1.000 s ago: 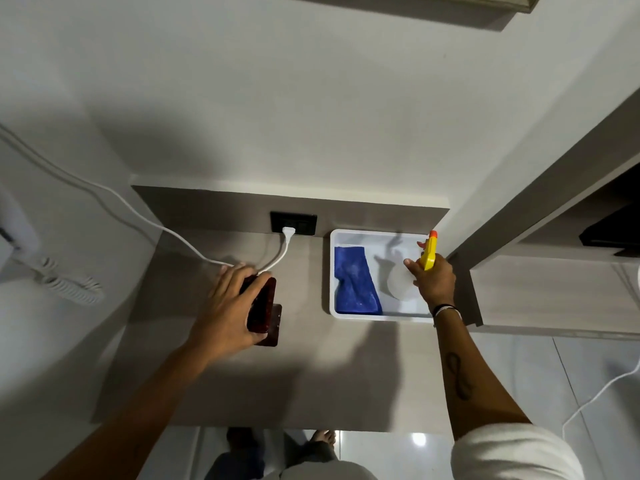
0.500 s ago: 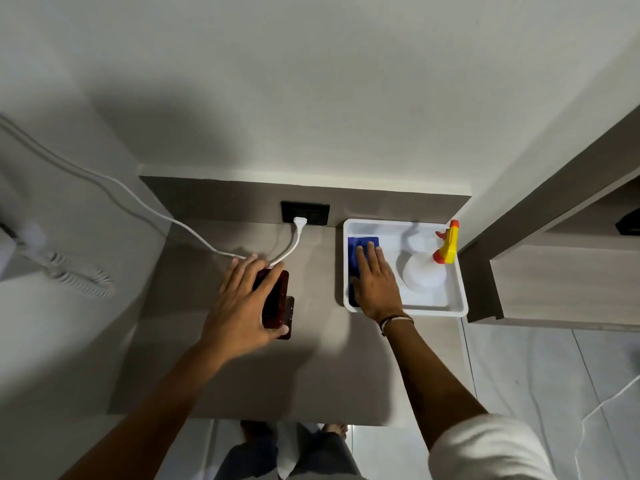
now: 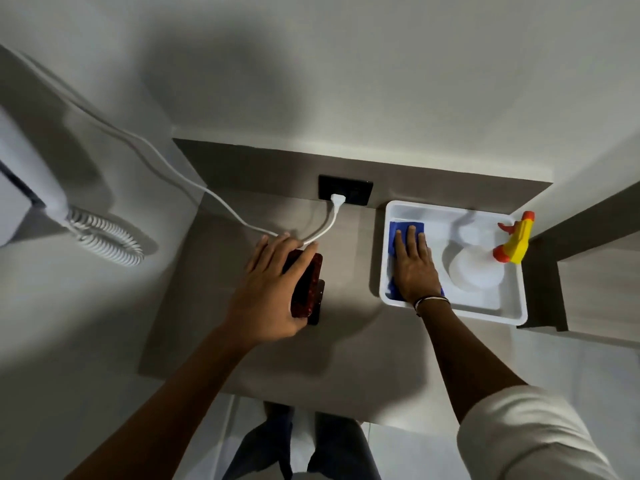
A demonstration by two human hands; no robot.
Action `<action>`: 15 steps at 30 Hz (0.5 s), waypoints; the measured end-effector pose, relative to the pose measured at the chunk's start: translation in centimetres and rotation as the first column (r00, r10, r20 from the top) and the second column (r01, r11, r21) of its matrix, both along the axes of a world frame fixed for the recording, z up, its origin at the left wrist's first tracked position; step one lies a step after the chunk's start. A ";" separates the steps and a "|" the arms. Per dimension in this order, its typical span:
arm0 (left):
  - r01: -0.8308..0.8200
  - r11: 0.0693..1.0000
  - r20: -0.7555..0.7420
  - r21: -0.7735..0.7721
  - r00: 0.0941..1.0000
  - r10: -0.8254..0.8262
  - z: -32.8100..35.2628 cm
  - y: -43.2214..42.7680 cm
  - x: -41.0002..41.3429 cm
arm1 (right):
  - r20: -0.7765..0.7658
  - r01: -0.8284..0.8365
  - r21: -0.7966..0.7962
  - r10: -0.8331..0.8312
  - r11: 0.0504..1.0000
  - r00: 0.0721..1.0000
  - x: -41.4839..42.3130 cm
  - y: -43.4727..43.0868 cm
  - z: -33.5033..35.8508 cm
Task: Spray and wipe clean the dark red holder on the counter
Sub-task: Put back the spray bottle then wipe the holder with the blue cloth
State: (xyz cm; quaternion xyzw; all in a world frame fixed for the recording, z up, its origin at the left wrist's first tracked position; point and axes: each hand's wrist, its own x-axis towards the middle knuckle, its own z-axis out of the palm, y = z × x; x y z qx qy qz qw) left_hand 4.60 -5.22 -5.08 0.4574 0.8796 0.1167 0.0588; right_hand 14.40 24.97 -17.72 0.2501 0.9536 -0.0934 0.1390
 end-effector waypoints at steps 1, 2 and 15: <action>0.001 1.000 0.014 0.010 1.000 -0.002 0.1 0.0 -0.1 | -0.038 0.010 -0.017 -0.011 1.000 0.999 0.0 0.2 0.0; 0.002 1.000 0.034 0.025 0.999 -0.002 0.3 0.0 -0.1 | -0.088 0.042 -0.068 -0.048 0.997 0.995 0.0 0.6 0.2; -0.355 0.895 0.508 0.270 0.842 0.181 0.1 -7.1 -2.6 | -0.575 0.111 -0.659 -0.594 0.744 0.563 4.4 -13.9 12.3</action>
